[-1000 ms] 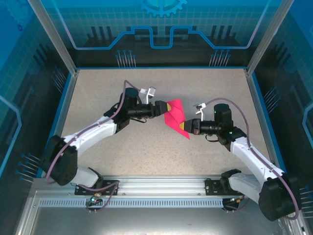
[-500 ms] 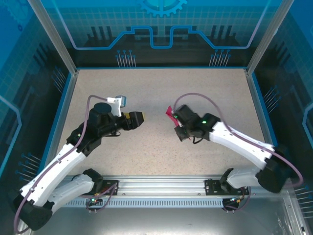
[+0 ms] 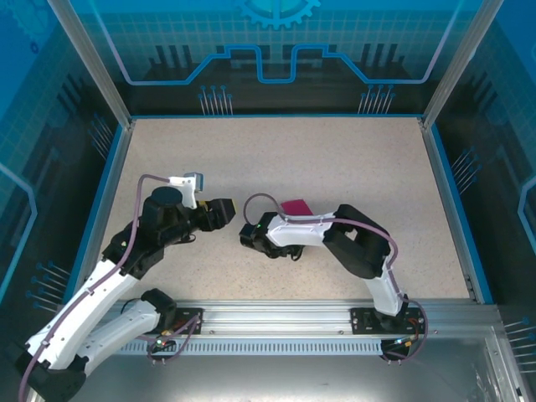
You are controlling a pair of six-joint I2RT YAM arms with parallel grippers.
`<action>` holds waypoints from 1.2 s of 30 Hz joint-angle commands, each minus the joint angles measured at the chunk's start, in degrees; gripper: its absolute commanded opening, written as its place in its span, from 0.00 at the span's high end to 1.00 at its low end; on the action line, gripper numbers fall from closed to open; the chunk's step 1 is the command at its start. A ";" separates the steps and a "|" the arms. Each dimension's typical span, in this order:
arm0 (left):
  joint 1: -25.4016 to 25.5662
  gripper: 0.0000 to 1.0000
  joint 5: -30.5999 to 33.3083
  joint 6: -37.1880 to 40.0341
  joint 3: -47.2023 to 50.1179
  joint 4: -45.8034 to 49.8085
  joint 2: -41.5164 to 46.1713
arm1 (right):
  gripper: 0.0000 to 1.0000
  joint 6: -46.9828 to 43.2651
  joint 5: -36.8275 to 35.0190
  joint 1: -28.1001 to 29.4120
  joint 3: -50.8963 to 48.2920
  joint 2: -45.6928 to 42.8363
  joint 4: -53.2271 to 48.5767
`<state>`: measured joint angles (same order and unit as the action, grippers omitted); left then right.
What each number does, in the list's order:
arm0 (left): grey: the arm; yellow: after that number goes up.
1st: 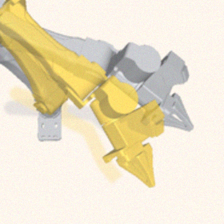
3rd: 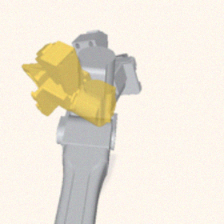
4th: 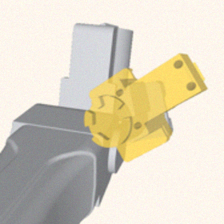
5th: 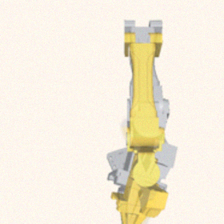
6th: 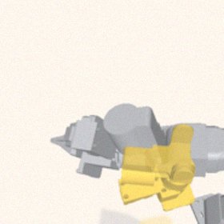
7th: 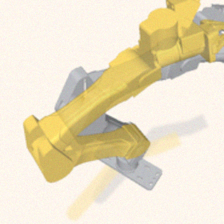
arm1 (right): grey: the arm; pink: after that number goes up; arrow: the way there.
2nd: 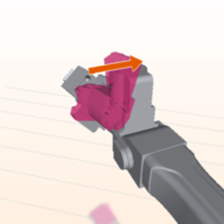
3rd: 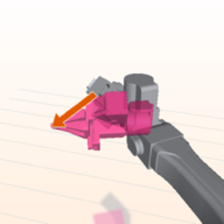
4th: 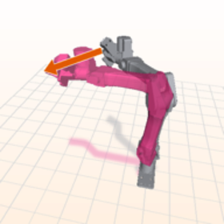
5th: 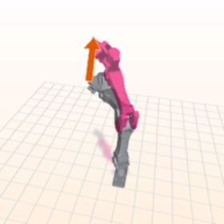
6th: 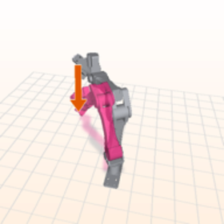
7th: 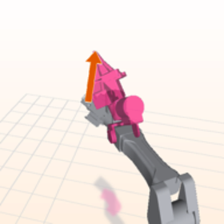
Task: Fold a paper plane with a square sheet of paper (fold left side to right side)
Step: Turn over the paper at the center of the table, then pick up the paper from the center of the table.
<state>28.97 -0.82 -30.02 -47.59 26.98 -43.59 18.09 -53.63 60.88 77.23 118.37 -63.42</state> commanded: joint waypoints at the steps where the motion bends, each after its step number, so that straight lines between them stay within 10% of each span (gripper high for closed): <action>1: -0.43 0.18 0.74 0.72 1.28 0.80 -0.60 | 0.86 -1.71 3.29 1.08 1.72 0.12 -0.20; 14: -0.53 0.14 -8.73 -5.59 6.85 -10.59 -9.82 | 0.28 -3.88 33.78 0.76 -8.72 -23.13 9.47; 25: 5.96 0.16 -19.76 -13.51 7.26 -31.20 -32.48 | 0.01 0.84 48.90 -17.21 -28.51 -59.37 27.31; 36: 11.75 0.21 -20.17 -18.55 -0.59 -37.44 -51.85 | 0.01 4.04 59.26 -33.17 -42.33 -79.49 33.44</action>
<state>39.57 -19.38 -46.59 -45.32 -7.07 -92.73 20.60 1.54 29.74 36.36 41.04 -32.25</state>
